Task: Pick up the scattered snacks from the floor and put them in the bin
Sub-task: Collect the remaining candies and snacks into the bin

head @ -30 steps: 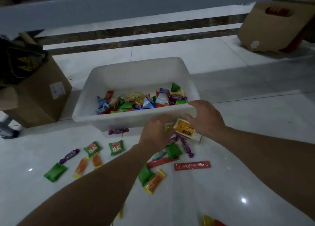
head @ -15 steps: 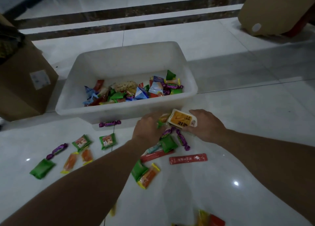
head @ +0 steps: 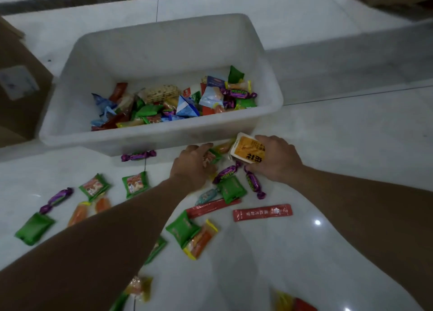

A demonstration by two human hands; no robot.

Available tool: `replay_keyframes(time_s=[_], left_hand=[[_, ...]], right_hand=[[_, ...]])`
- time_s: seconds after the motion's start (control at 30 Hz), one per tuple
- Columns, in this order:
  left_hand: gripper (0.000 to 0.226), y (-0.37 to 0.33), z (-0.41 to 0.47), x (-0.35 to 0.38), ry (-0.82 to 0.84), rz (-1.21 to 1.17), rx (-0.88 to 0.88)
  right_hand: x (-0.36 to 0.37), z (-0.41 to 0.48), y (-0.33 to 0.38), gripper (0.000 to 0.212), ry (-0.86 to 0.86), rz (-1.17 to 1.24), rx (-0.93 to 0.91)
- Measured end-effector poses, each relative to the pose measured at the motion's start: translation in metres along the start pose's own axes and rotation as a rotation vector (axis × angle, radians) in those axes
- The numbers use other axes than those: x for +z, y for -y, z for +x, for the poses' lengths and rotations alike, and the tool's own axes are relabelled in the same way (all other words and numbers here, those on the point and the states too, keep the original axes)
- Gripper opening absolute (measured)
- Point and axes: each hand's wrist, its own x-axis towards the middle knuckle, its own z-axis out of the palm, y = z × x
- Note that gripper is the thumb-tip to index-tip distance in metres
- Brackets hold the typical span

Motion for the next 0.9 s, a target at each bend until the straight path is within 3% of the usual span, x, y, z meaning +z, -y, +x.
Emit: replay_keyframes(time_s=[0.23,0.6,0.9], left_hand=[[0.061,-0.004,0.004,0.007,0.01,0.062,-0.024],[0.062,-0.043,-0.021,-0.016,-0.075,0.045,0.169],[0.064,-0.082,-0.033,-0.077,-0.184,0.01,0.291]], right_hand=[[0.004,-0.005,-0.002,0.068,-0.084,0.084,0.012],[-0.049,-0.045,-0.004,0.07,-0.134,0.102,-0.033],[-0.116,-0.079,0.007,0.071,-0.334,0.117,-0.029]])
